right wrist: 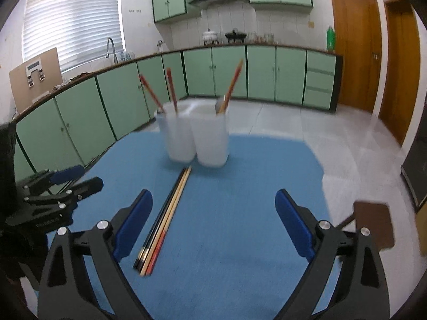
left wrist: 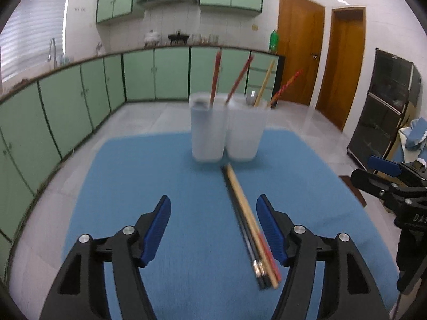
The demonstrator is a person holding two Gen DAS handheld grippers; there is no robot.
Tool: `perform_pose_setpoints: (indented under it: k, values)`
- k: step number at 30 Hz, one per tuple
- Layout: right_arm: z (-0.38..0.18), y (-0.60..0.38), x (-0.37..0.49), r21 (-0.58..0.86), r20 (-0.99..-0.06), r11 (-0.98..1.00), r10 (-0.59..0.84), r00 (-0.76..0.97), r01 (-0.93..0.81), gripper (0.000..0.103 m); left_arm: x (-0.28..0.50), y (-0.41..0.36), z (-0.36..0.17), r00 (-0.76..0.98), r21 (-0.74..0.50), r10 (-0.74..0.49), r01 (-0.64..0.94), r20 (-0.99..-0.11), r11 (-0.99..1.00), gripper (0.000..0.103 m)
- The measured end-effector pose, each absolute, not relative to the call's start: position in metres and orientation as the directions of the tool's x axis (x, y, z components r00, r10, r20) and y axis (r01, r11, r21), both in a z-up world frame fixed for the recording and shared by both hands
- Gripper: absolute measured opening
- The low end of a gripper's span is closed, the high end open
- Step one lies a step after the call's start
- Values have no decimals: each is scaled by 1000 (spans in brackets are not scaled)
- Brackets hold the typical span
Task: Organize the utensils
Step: 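Grasp a red-patterned chopstick from the bundle with the right tool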
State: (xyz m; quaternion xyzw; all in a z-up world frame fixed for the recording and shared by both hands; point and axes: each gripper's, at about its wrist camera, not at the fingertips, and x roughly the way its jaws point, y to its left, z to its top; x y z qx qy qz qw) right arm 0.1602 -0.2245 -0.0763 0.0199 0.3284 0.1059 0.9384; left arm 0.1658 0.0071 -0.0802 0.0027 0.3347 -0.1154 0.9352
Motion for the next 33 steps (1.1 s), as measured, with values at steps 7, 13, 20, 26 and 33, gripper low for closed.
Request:
perform_pose_setpoints:
  k: [7, 13, 20, 26, 33]
  values:
    - [-113, -212, 147, 132, -672, 979, 204, 712, -156, 90, 150, 17, -119, 708, -67, -180, 185, -682, 980, 66]
    - [-142, -195, 141, 105, -721, 981, 190, 667, -166, 90, 142, 20, -138, 680, -36, -144, 171, -719, 985, 66]
    - [-166, -168, 137, 87, -774, 975, 195, 602, -204, 81, 137, 23, -151, 659, -15, -117, 158, -743, 987, 68]
    - [-173, -158, 139, 35, -800, 977, 154, 580, -210, 77, 137, 29, -154, 652, -26, -118, 149, -749, 988, 68]
    - [-175, -149, 139, -4, -804, 976, 126, 580, -218, 77, 139, 31, -155, 649, -42, -128, 147, -750, 988, 68]
